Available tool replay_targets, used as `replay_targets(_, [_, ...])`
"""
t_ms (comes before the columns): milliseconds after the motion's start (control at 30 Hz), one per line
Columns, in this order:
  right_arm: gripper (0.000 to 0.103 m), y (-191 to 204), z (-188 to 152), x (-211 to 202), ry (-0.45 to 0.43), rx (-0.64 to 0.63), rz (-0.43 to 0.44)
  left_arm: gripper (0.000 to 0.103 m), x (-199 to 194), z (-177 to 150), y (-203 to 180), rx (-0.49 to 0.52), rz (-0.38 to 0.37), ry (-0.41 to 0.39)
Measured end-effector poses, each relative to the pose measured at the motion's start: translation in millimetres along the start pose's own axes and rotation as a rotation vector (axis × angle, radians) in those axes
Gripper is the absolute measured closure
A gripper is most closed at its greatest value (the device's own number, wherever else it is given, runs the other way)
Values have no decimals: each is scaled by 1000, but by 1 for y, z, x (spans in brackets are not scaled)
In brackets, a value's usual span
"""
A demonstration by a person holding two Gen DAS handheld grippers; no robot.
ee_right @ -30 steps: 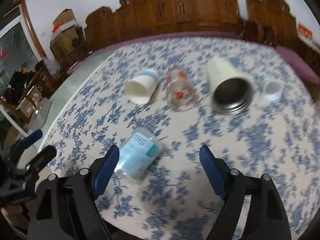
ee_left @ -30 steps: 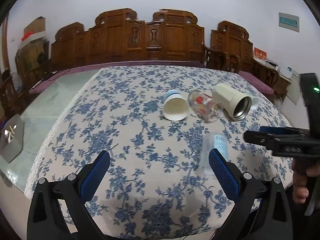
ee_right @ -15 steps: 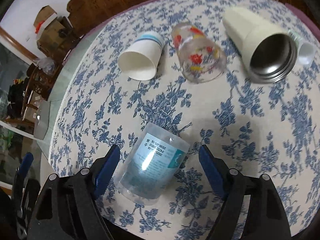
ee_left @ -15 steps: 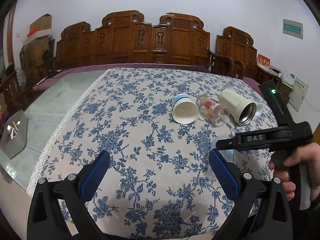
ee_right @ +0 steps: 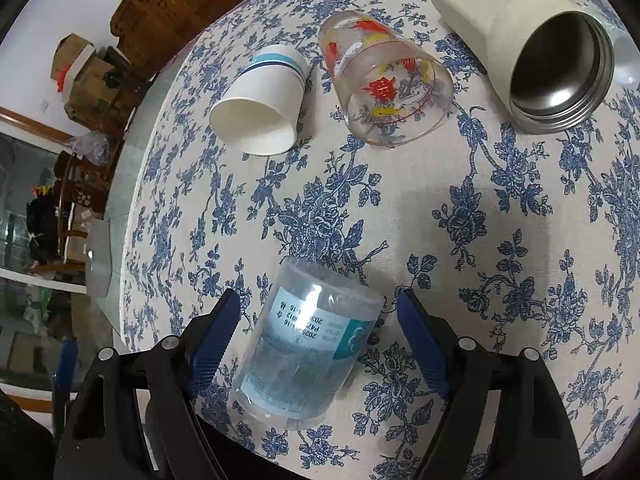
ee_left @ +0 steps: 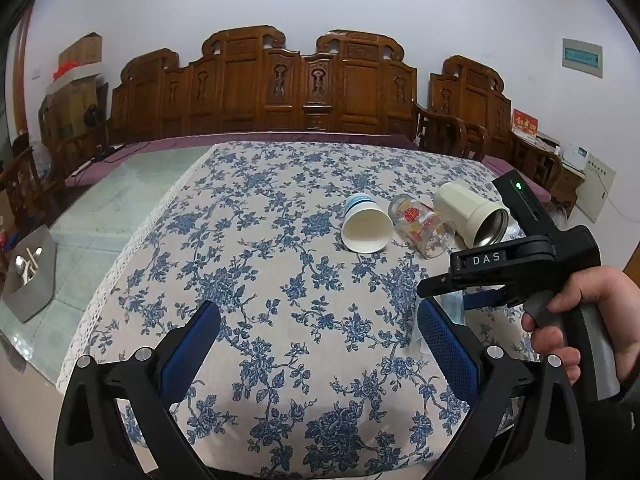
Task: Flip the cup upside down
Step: 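Grasp the clear cup with the right gripper and lift it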
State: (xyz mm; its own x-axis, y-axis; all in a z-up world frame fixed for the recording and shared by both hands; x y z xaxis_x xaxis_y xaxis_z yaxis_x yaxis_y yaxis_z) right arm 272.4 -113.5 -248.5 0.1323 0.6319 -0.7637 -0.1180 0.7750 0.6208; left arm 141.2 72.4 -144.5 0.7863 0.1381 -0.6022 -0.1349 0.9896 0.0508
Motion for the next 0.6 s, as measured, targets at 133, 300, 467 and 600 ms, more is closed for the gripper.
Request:
replay_targets(133, [34,-1,0,2,14,14,15,8,0,0,-1,3,0,2])
replay_targets(300, [41,-1,1,1,11,3,25,8,0,0,-1,-1,-1,3])
replay_targets(467, [42,8,3,-23,-99,-115,4,8,0,0,-1,1,-1,1])
replay_targets(600, [43,19,5,-43,-220,-289,-113,8,-1,0,-2,6,0,-2])
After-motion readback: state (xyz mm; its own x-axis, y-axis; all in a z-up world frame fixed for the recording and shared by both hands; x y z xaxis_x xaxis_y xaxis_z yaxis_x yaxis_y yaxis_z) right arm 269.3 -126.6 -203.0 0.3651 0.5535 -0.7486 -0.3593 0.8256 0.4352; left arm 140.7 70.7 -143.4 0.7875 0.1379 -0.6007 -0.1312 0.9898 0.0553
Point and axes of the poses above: each gripper's, at about its wrist camera, not at the fingertips, and x roughly the way its jaws point, y to its left, z to its top, the point moved 6 cm from there along x, roughly the way its jaws point, and after that the axes turned 9 degrees about z, right-handed, at the moved point
